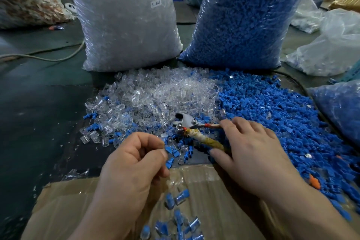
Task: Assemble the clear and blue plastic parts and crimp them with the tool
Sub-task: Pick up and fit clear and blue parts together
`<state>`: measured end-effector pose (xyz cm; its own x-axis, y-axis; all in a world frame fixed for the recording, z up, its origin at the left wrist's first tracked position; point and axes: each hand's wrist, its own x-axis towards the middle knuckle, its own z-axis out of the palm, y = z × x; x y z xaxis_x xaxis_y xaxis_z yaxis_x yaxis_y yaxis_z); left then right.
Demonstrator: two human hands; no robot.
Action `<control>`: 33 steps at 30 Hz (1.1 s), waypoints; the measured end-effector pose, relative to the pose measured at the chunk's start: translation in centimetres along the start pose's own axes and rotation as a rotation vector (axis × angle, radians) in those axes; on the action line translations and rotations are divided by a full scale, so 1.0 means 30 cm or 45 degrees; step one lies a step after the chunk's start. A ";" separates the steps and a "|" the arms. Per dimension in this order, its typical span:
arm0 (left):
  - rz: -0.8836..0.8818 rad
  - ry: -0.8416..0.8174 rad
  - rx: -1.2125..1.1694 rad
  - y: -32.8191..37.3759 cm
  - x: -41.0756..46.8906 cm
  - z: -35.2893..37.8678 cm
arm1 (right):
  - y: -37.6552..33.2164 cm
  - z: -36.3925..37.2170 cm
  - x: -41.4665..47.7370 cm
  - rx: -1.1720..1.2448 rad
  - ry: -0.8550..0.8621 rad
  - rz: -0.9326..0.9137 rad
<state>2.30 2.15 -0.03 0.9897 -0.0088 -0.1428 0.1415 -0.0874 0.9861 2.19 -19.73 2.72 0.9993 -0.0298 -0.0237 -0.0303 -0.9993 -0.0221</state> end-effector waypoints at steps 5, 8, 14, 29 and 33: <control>-0.002 -0.013 -0.016 0.011 -0.004 0.000 | 0.026 -0.014 0.004 -0.033 -0.056 -0.066; -0.003 -0.026 -0.020 0.017 -0.005 0.003 | 0.038 -0.002 0.011 -0.034 -0.069 -0.094; -0.009 -0.032 -0.028 0.015 -0.004 0.002 | 0.019 0.008 0.039 -0.025 -0.021 -0.107; 0.113 0.100 -0.319 0.024 0.018 -0.012 | -0.018 -0.061 -0.045 0.348 0.084 -0.415; 0.183 0.108 -0.294 0.025 0.021 -0.019 | -0.017 -0.066 -0.044 0.382 0.036 -0.480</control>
<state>3.04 2.64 0.65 0.9968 0.0794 -0.0017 -0.0093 0.1384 0.9903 0.93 -19.22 4.75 0.9420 0.3286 0.0684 0.3331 -0.8900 -0.3115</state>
